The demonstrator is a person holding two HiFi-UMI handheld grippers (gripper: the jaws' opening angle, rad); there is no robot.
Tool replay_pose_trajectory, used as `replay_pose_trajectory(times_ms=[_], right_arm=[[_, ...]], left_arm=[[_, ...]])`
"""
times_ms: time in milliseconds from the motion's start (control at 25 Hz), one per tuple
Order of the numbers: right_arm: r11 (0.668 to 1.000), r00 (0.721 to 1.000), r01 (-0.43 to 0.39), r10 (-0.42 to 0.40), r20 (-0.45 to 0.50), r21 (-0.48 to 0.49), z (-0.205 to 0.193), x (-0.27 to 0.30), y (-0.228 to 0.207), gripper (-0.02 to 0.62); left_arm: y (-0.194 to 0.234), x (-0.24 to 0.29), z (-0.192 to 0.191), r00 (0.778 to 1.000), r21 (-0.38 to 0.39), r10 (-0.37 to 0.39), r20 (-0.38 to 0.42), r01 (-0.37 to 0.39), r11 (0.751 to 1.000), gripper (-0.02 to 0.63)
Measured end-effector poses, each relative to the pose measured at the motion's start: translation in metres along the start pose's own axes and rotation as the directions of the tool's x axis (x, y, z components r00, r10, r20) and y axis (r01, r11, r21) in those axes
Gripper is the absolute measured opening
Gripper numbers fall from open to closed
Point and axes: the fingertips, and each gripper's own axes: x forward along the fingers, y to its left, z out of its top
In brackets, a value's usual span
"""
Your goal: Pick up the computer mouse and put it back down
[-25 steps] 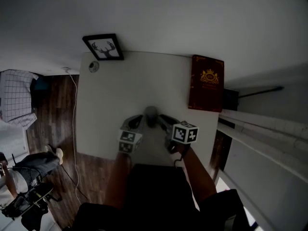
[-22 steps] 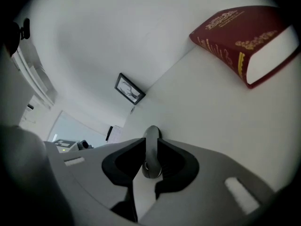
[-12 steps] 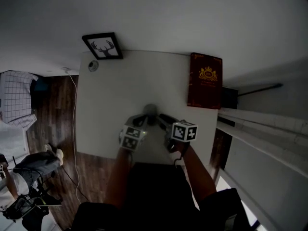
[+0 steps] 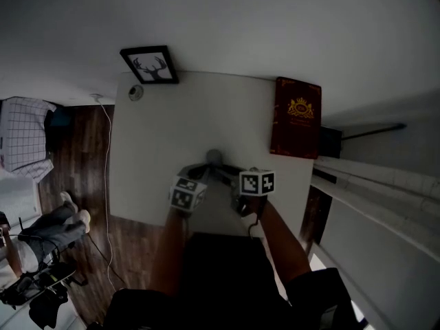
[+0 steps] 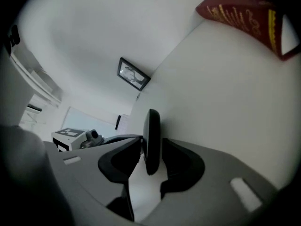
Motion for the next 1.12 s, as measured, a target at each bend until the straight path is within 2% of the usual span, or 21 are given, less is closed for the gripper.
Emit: replay_pose_trajectory(times_ms=[120,240,480,640,840,1120], right_arm=[[1.0,1.0,0.005,-0.005,-0.005,0.002,0.0,0.009,0.004,0.16],[0.999,0.999,0.041,-0.041,0.018,-0.017,0.004,0.011,0.002,0.132],[0.99,0.996,0.085,-0.084,0.018,-0.111,0.004,0.012,0.004,0.127],[0.983,0.995,0.102,-0.1,0.02,-0.15,0.004,0.01,0.006,0.126],[0.981,0.995,0.088,-0.079,0.061,-0.175,0.009,0.003,0.011,0.126],[0.942,0.983,0.13,-0.081,0.166,-0.308,0.031,-0.01,0.038,0.127]], left_arm=[[0.007,0.005,-0.015,0.999,0.023,0.017,-0.051,-0.016,1.0,0.0],[0.008,0.004,-0.016,0.999,-0.013,0.003,-0.032,-0.004,1.0,0.0],[0.007,0.005,-0.016,1.0,-0.005,0.008,-0.014,-0.008,1.0,0.0],[0.006,0.001,-0.011,1.0,-0.015,0.005,0.012,-0.004,1.0,0.0],[0.006,-0.008,0.001,0.998,-0.023,0.006,0.064,-0.004,1.0,0.0],[0.014,-0.026,0.024,0.982,-0.013,0.093,0.167,-0.092,0.996,0.0]])
